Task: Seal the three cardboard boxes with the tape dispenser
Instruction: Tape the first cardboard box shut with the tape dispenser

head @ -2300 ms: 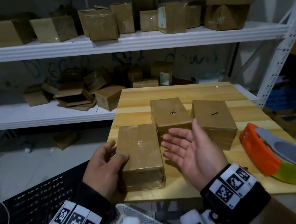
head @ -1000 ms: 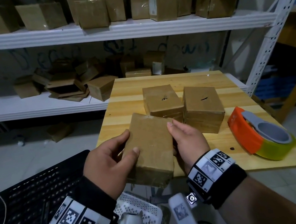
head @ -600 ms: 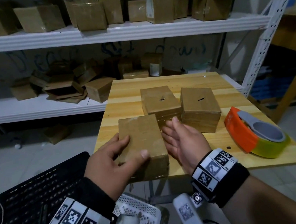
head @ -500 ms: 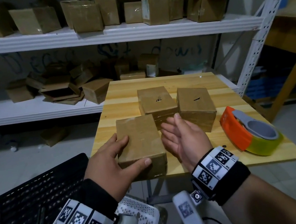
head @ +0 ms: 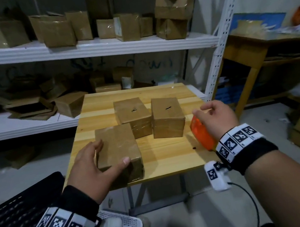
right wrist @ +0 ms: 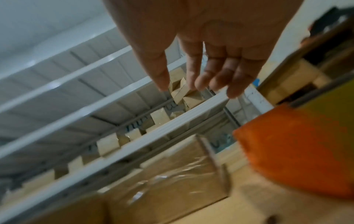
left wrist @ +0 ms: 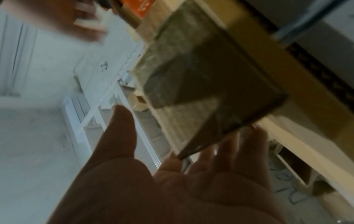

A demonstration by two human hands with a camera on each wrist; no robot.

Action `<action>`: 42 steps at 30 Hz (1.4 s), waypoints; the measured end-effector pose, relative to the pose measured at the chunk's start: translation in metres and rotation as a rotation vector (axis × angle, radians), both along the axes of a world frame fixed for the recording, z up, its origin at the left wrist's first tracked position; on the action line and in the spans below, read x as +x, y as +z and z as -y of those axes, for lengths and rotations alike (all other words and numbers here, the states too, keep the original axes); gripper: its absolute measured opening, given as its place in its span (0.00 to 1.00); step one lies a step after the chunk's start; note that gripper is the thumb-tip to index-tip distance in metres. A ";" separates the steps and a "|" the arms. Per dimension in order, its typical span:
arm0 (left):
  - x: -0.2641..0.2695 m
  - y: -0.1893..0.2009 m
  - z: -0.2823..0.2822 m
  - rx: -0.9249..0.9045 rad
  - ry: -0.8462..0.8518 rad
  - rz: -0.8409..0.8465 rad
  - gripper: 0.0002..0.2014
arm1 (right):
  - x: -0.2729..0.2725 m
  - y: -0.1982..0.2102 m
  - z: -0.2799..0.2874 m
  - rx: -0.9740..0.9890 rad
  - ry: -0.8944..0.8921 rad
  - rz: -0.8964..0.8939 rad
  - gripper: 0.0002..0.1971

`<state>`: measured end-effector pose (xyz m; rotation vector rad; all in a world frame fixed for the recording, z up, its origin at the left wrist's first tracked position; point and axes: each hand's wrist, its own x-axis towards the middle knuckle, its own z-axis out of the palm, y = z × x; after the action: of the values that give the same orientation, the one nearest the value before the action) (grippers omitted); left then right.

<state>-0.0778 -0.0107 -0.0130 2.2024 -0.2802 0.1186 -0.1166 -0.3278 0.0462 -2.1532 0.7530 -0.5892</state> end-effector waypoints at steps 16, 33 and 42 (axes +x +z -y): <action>0.008 0.004 0.002 0.041 -0.082 0.020 0.31 | 0.013 -0.015 0.028 -0.487 0.063 -0.634 0.21; -0.006 0.071 0.033 -0.883 -0.157 -0.499 0.20 | -0.011 0.065 -0.046 -0.028 0.555 0.072 0.21; -0.001 0.068 0.024 -0.994 -0.206 -0.530 0.14 | 0.006 0.069 -0.077 -0.070 0.750 0.012 0.25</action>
<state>-0.0790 -0.0346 0.0553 1.1467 -0.1018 -0.3666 -0.1109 -0.2504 0.1150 -2.2748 -0.1120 -0.2258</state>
